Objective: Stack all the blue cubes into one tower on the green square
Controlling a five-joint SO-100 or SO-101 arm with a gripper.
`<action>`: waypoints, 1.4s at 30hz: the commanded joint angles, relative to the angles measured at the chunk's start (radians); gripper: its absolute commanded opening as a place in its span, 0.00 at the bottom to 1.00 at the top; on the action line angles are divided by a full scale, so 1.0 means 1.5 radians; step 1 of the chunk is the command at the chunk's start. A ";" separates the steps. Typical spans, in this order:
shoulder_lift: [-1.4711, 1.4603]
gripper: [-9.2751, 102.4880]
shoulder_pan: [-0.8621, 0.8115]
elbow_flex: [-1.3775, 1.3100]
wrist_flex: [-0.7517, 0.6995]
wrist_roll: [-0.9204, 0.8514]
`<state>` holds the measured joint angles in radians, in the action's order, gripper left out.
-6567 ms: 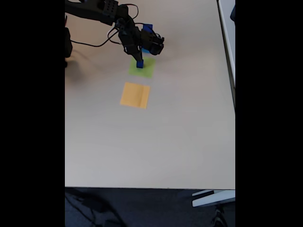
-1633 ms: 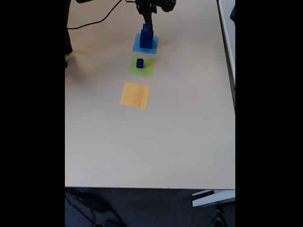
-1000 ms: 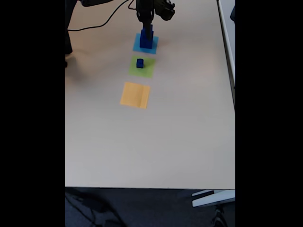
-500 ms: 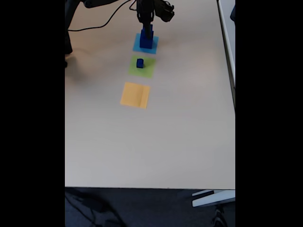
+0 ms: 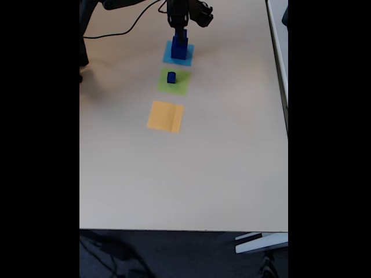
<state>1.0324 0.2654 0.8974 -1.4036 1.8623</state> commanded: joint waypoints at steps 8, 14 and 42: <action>0.021 0.15 -0.008 -0.029 -0.003 -0.006; 0.047 0.16 -0.004 -0.037 -0.022 0.006; 0.259 0.17 -0.238 0.029 0.038 -0.465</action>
<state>1.3208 -0.0368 0.9449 -1.3637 1.1919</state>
